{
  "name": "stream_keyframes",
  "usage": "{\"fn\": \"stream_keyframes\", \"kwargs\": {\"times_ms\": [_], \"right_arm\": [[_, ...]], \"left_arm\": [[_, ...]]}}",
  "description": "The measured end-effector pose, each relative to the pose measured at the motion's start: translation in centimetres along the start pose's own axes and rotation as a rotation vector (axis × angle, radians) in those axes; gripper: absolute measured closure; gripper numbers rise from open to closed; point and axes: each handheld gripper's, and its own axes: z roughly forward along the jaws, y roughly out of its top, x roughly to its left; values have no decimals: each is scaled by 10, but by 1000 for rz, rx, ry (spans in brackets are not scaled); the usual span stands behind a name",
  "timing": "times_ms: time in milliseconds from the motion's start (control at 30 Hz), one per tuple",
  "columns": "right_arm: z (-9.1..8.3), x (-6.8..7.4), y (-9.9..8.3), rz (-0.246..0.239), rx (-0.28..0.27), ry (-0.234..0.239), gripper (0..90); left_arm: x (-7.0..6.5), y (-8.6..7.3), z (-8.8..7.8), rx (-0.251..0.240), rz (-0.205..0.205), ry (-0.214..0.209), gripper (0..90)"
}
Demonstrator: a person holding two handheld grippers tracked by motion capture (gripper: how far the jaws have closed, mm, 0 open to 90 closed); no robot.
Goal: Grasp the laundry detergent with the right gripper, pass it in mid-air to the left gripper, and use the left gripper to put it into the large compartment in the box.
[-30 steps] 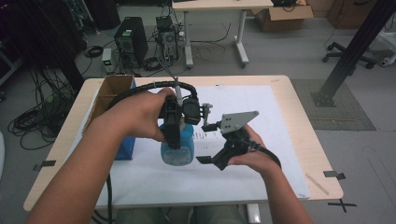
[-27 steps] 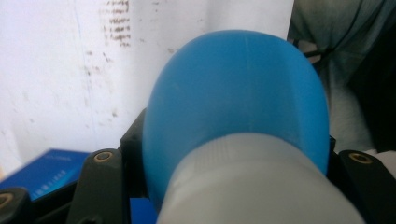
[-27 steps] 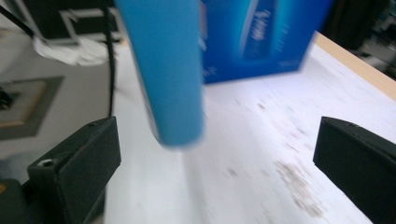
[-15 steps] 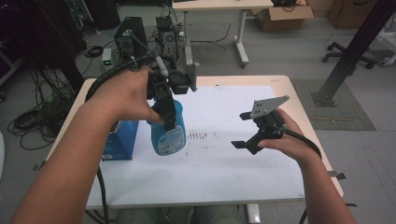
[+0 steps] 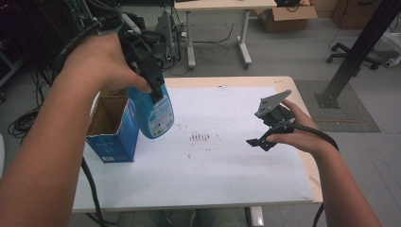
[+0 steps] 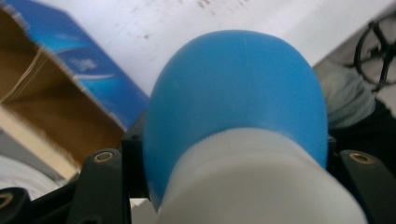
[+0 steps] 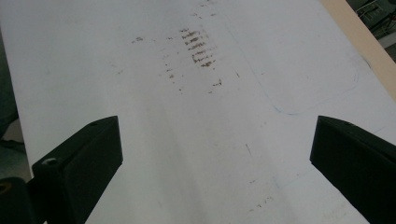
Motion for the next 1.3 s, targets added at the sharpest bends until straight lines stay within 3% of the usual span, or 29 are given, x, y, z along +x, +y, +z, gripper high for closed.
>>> {"fn": "stream_keyframes", "kwargs": {"times_ms": [167,300,367,433,567,667,700,767,967,1300], "right_arm": [[4,2,-2,-26,7,-2,25],[7,2,-5,-23,21,0,25],[8,2,-6,-21,27,-1,26],[9,2,-7,-23,26,-2,26],[9,2,-7,-30,26,-1,26],[10,2,-7,-30,27,-5,26],[11,2,-8,-27,31,0,26],[12,3,-9,-22,33,1,26],[13,2,-12,-25,35,-7,26],[12,2,-13,-21,37,-4,26]], "left_arm": [[21,-8,-16,-53,-148,0,391],[38,-16,-26,-63,-257,0,391],[41,-17,-27,-65,-277,3,391],[54,-23,-31,-62,-336,20,390],[68,-31,-34,-64,-403,32,390],[74,-34,-35,-70,-429,34,390],[83,-39,-35,-75,-467,37,390],[91,-43,-34,-77,-499,41,390],[109,-51,-26,-72,-569,51,390],[130,-57,-7,-63,-617,27,390]]}}
